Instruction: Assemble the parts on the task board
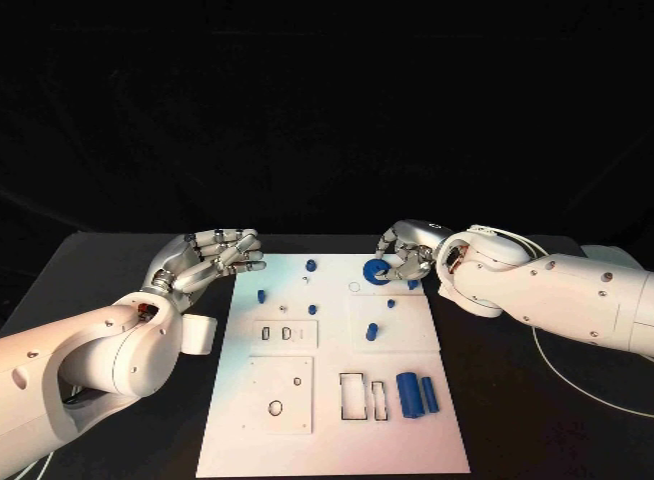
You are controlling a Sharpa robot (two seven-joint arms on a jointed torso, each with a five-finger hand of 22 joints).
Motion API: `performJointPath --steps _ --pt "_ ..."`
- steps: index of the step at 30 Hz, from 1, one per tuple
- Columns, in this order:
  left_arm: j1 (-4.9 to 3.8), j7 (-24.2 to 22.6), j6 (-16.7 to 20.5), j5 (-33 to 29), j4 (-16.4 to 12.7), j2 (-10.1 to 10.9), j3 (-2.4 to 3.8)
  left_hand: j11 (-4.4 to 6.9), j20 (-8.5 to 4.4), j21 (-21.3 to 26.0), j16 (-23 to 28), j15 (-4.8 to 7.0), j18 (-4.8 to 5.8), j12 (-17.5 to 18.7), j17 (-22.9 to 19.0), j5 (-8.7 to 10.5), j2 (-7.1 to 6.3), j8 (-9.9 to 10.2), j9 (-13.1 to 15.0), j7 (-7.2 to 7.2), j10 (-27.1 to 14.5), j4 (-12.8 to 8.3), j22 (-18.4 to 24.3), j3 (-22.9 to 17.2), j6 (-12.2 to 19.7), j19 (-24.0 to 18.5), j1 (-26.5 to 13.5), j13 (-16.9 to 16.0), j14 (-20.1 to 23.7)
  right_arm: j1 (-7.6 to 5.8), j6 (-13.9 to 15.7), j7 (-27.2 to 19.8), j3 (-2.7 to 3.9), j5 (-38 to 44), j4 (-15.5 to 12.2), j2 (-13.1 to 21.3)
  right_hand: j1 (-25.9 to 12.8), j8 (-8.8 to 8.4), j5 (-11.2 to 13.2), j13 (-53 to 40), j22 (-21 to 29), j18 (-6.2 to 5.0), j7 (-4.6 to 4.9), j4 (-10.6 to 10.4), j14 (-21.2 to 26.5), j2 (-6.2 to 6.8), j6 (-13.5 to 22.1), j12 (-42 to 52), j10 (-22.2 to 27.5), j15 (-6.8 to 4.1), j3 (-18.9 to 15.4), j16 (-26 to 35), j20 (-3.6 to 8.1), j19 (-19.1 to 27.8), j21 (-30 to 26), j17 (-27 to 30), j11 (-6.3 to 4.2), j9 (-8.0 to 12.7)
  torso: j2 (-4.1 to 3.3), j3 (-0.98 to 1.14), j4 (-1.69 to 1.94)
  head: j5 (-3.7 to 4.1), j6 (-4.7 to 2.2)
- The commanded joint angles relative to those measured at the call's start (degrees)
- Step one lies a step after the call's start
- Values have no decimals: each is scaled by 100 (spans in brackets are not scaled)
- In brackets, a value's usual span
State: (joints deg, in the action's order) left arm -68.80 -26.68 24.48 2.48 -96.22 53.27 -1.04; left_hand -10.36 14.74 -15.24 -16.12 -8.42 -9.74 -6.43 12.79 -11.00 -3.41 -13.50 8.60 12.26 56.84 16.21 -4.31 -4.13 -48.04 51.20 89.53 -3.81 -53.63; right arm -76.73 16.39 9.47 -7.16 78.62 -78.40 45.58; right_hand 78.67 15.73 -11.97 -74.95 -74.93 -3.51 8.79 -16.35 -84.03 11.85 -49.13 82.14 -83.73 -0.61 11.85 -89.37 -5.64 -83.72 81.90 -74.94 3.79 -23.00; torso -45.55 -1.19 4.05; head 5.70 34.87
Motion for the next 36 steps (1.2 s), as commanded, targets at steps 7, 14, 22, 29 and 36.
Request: performJointPath --steps 7,14,22,29,36 --pt "-7 -5 -113 -16 -3 -11 5 -54 2 26 33 -12 -83 40 10 36 -20 45 -11 163 -2 -4 11 -27 10 48 28 5 33 18 -184 69 -12 133 56 -74 61 37 24 -800 -561 105 1 3 -570 -53 25 40 -110 49 -19 -25 -23 -64 13 -1375 18 -12 4 2 5 5 38" --pt "-7 12 -124 -16 6 -12 5 -67 7 37 53 -23 -80 63 14 44 -26 60 -18 181 -19 11 18 -17 27 43 -5 6 50 28 -256 77 -15 241 67 -86 92 45 12 -813 -570 107 4 11 -569 -83 21 51 -110 51 3 -24 -26 -67 18 -1371 20 -13 3 4 1 -6 53" --pt "-7 26 -133 -16 12 -13 5 -72 10 43 62 -28 -79 71 16 48 -28 65 -20 185 -26 13 21 -14 32 39 -15 6 59 37 -353 80 -16 421 68 -76 163 59 -55 -853 -583 108 8 34 -571 -122 14 87 -123 55 63 -27 -30 -69 23 -1383 23 -12 1 3 4 -2 60" --pt "-7 31 -134 -16 16 -9 5 -72 10 43 62 -28 -79 71 16 48 -28 65 -20 185 -26 13 21 -14 32 39 -15 6 59 39 -377 70 -16 502 50 -51 201 62 -68 -861 -586 108 9 54 -572 -110 13 94 -124 56 82 -28 -32 -68 24 -1384 24 -11 -1 8 0 -9 52" --pt "-7 34 -135 -16 22 -8 5 -74 12 47 69 -31 -79 77 17 49 -29 69 -22 187 -29 11 23 -14 36 36 -15 6 65 40 -371 43 -16 540 26 -19 246 62 -100 -873 -599 111 13 74 -572 -94 19 104 -127 58 108 -29 -33 -73 32 -1388 26 -8 1 6 8 -8 59"
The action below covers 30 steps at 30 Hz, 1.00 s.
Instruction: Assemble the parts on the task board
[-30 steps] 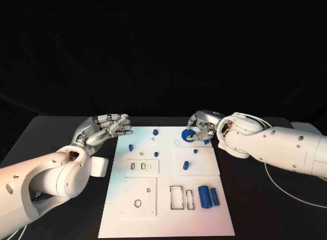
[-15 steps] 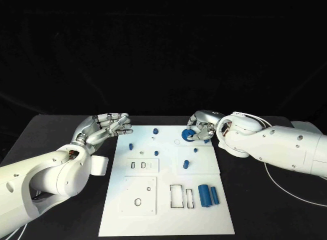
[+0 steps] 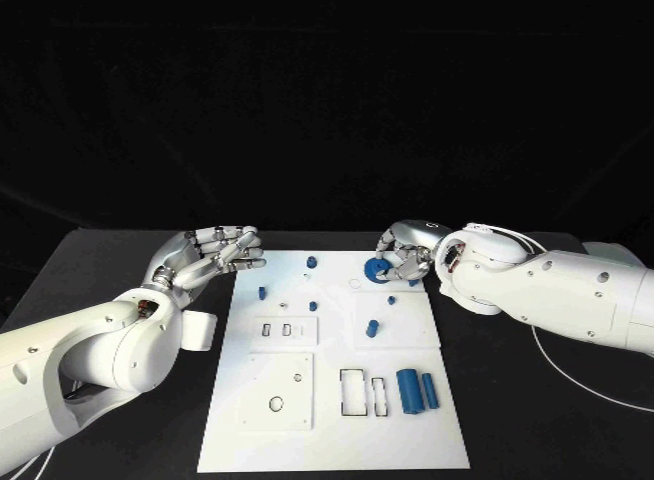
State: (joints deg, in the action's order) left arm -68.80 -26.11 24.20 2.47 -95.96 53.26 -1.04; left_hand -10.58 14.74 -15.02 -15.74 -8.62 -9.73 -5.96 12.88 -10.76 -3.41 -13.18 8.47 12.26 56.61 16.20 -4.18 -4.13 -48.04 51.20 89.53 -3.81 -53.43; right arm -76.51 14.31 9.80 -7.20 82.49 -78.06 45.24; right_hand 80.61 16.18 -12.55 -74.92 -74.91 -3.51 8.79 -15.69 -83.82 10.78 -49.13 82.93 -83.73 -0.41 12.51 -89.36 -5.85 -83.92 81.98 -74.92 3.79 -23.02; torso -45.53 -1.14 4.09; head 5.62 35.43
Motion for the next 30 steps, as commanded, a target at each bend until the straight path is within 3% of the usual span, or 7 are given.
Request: performJointPath --steps 1,10,14,20,30 --pt "-7 -23 -106 -15 -3 -8 5 -52 12 25 31 -10 -79 31 8 26 -29 37 -9 187 -7 11 10 -14 35 36 -15 6 44 17 -163 6 -12 155 -10 19 61 18 -62 -878 -607 112 15 11 -593 18 20 25 -126 39 49 -30 -13 -55 28 -1391 28 -4 -1 0 4 0 3" --pt "-7 -22 -107 -15 -1 -7 5 -52 12 25 31 -10 -79 31 8 26 -29 37 -9 187 -7 11 10 -14 35 36 -15 6 44 18 -176 -29 -12 148 -22 30 85 45 -211 -944 -622 114 14 0 -595 13 -28 92 -170 41 121 -33 -17 -58 33 -1402 29 -4 -4 1 -2 7 -3" --pt "-7 -22 -106 -15 0 -9 5 -52 12 25 31 -10 -79 31 8 26 -29 37 -9 187 -7 11 10 -14 35 36 -15 6 44 19 -118 -43 -12 131 -25 22 108 117 -330 -1023 -650 118 -32 -16 -597 -69 -213 175 -232 14 270 -36 -1 -70 50 -1411 -8 -17 0 1 2 12 -1" --pt "-7 -23 -111 -15 1 -13 5 -54 13 29 38 -12 -80 37 11 26 -28 41 -10 187 -10 8 12 -16 39 34 -14 5 48 25 308 122 -12 219 -96 8 -9 182 -297 -1124 -758 143 -149 -69 -604 -269 -510 281 -320 -77 535 -45 79 -132 134 -1441 -108 -50 -2 -1 8 16 6" --pt "-6 -13 -127 -15 8 -15 5 -54 13 29 38 -12 -80 37 11 26 -28 41 -10 187 -10 8 12 -16 39 34 -14 5 48 45 854 449 -9 572 -374 44 -69 187 -311 -1156 -848 167 -173 -63 -606 -244 -558 315 -347 -98 566 -48 100 -189 212 -1451 -131 -61 1 -4 8 5 -3"
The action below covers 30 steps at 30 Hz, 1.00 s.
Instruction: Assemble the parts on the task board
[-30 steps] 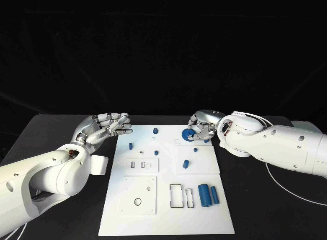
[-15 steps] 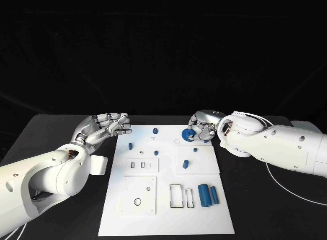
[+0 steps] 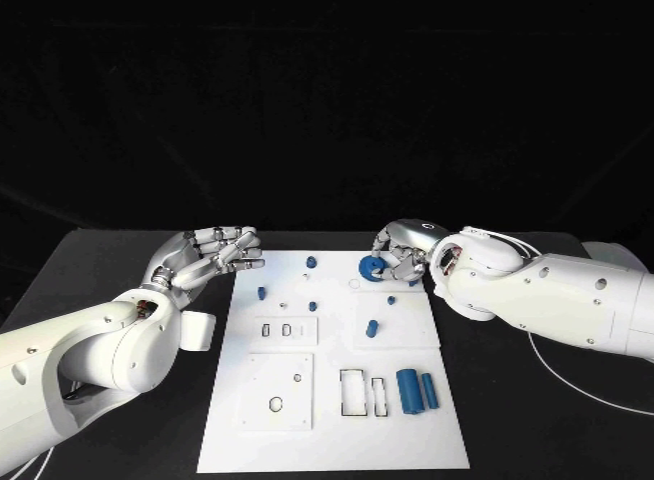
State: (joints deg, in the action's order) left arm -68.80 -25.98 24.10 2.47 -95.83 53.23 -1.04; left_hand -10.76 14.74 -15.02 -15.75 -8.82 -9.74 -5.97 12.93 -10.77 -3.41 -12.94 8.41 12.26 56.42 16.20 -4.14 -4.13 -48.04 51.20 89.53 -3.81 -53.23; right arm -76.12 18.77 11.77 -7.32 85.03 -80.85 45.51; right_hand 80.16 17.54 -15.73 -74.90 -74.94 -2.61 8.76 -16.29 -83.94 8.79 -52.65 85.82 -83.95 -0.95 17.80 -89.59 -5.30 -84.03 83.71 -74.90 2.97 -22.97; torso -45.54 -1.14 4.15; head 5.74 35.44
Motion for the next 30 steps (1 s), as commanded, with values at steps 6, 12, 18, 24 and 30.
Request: performJointPath --steps 6,12,18,24,30 --pt "-6 -18 -128 -15 2 -10 5 -36 15 32 42 7 -79 42 8 27 -24 18 -5 185 9 6 9 -19 39 33 -14 4 30 5 723 403 22 636 -573 73 -155 28 55 -1170 -908 94 -169 -25 -596 -14 -206 38 -336 -47 35 -27 54 -218 92 -1461 -50 -66 1 -2 -10 -23 -17" --pt "-6 -18 -131 -15 11 -22 5 -35 15 33 44 6 -80 43 9 26 -23 18 -5 183 10 5 10 -20 38 33 -12 4 31 -9 903 442 34 1062 -847 -112 -160 19 49 -1187 -982 114 -173 -16 -601 -17 -201 57 -350 -48 49 -34 55 -265 158 -1483 -54 -64 2 -8 3 -34 -20" --pt "-6 -20 -145 -15 23 -49 5 -35 15 33 44 6 -80 43 9 26 -23 18 -5 183 10 5 10 -20 38 33 -12 4 31 19 925 426 30 1292 -637 -532 -157 4 54 -1180 -996 118 -174 -2 -600 -8 -190 48 -344 -49 65 -32 57 -274 170 -1477 -56 -61 2 -13 17 -41 -39" --pt "-6 -23 -144 -15 43 -63 5 -32 16 36 49 7 -80 46 11 25 -21 18 -5 178 14 -1 11 -25 36 32 -4 3 32 99 892 436 23 1359 -353 -883 -153 -1 59 -1180 -1012 122 -174 8 -599 3 -188 47 -344 -50 73 -31 58 -284 184 -1474 -57 -61 -4 -12 8 -41 -50" --pt "-6 -22 -149 -14 53 -82 5 -31 16 37 50 7 -80 46 12 25 -21 18 -5 177 15 -2 11 -26 35 32 -2 2 32 194 834 415 19 1392 -123 -1154 -148 -25 63 -1168 -1012 122 -166 20 -598 23 -165 32 -333 -50 90 -30 60 -284 184 -1468 -53 -55 -1 -6 15 -52 -49"
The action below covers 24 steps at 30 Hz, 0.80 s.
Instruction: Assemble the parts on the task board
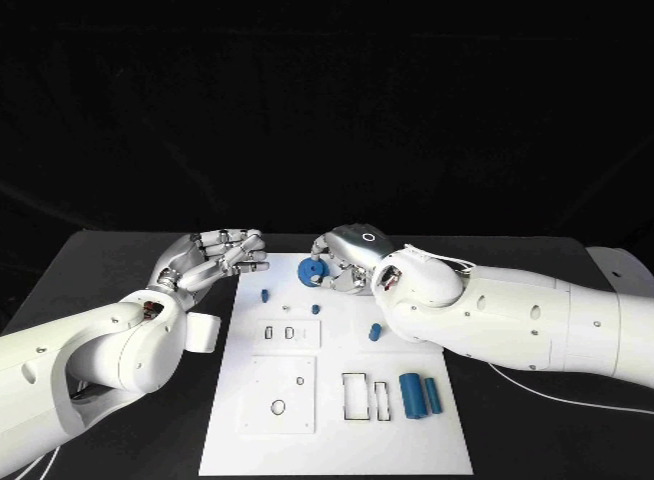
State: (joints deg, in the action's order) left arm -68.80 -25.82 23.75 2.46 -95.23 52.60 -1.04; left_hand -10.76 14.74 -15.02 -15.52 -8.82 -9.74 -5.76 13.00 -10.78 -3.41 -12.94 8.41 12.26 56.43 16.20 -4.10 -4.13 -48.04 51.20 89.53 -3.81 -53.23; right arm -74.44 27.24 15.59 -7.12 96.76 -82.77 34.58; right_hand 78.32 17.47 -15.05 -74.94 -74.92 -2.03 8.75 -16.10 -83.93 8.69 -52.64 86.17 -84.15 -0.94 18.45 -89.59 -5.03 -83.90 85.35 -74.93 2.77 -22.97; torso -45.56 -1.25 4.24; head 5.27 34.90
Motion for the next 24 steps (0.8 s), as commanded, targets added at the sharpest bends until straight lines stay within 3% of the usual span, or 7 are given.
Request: performJointPath --steps 1,14,24 --pt "-7 -37 -115 -13 -6 -22 5 -32 17 37 27 7 -80 25 6 26 -21 18 -6 177 15 -2 7 -26 35 32 -2 2 33 42 -25 29 -2 225 107 -104 36 -18 -5 -1164 -1014 63 -165 1 -598 33 -166 -4 -313 -51 25 -30 32 -296 20 -1465 -33 -55 -1 3 11 -2 7" --pt "-7 -40 -118 -13 19 -50 5 -31 17 38 28 7 -80 26 6 25 -21 19 -6 177 15 -4 7 -28 34 32 0 2 33 142 -135 69 -22 280 489 -398 32 -20 13 -1184 -1028 67 -164 4 -599 41 -175 18 -328 -49 34 -31 32 -305 32 -1471 -31 -57 -5 7 -17 -52 28" --pt "-7 -36 -116 -13 29 -51 5 -31 17 38 28 7 -80 26 6 25 -21 19 -6 177 15 -4 7 -28 34 32 0 2 33 147 -240 186 -28 319 641 -462 23 -23 31 -1180 -1022 66 -163 3 -597 51 -180 13 -325 -48 37 -29 32 -301 26 -1462 -29 -58 -4 11 -7 -2 44"
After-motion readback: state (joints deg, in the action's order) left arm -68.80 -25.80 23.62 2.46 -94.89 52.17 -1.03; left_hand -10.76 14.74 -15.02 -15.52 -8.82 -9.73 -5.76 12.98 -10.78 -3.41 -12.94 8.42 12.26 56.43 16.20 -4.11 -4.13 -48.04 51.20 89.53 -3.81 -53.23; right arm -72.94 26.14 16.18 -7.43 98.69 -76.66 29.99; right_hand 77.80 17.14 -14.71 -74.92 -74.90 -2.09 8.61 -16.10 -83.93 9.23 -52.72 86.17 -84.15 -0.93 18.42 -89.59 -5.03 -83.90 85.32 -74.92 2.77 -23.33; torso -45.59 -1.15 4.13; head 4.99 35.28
